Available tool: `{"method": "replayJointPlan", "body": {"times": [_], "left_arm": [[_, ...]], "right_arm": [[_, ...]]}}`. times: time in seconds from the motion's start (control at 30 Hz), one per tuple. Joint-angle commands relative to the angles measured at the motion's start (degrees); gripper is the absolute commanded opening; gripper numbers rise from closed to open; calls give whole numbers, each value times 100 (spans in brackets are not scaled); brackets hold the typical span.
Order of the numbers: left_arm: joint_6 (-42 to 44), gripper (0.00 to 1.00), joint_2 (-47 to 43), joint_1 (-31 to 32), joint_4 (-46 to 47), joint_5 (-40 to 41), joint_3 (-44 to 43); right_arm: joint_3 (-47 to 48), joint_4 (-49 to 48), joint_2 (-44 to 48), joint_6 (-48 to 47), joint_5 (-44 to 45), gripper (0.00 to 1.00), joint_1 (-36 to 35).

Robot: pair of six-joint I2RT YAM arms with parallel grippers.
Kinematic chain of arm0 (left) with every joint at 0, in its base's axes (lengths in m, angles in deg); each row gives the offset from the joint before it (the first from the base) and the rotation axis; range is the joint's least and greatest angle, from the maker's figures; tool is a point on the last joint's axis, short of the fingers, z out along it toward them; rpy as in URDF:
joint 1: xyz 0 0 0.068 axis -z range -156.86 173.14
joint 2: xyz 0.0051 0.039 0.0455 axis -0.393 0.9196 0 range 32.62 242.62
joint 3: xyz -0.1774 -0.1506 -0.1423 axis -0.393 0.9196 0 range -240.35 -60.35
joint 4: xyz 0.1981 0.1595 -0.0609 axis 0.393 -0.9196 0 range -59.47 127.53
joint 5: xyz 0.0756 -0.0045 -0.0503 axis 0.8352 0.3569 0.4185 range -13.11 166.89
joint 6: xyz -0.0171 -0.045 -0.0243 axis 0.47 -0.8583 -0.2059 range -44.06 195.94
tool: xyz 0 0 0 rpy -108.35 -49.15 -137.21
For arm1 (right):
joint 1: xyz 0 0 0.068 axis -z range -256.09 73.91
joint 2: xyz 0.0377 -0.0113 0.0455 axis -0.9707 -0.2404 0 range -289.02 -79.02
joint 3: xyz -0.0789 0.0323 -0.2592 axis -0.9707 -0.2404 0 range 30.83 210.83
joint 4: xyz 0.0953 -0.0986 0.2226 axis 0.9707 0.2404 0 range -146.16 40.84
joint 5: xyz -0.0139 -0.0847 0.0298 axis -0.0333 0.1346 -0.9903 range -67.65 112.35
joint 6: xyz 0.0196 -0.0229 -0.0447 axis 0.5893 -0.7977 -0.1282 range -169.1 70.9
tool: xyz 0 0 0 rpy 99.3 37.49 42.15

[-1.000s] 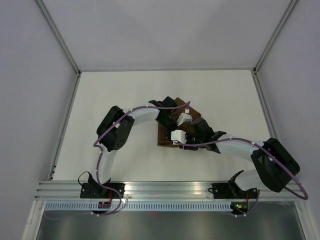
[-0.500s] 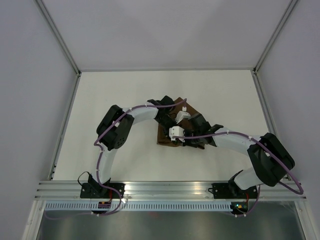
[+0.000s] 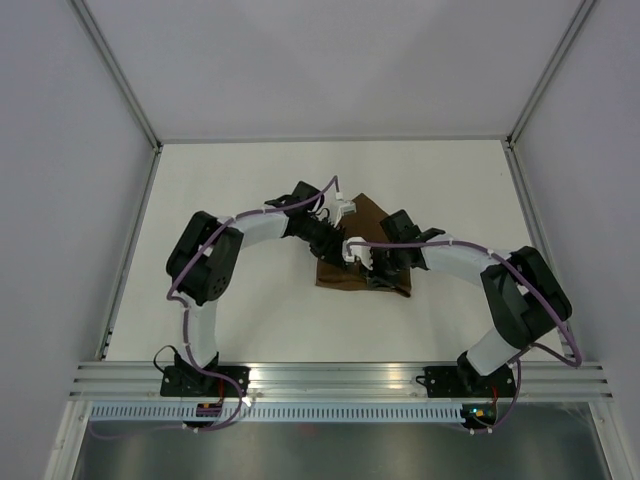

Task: Fold the napkin, place the utensils inside, and roll it up
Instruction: Roll the napkin at the center of the board.

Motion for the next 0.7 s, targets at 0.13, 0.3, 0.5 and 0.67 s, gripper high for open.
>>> {"method": "replayJointPlan", "body": {"times": [0.13, 0.3, 0.5, 0.67], "left_arm": [[-1527, 37, -1465, -344, 2518, 1096, 1009], [-2125, 36, -2556, -388, 4426, 2889, 2310], [-1521, 37, -3453, -187, 5967, 3866, 3322], [464, 36, -3560, 832, 6424, 4989, 3726]], "right_arm": [[764, 1290, -826, -439, -827, 4, 421], [1553, 2248, -1669, -720, -1285, 3, 747], [2477, 3514, -2672, -1274, -1751, 2, 1143], [3014, 4200, -3401, -1450, -1857, 1, 1354]]}}
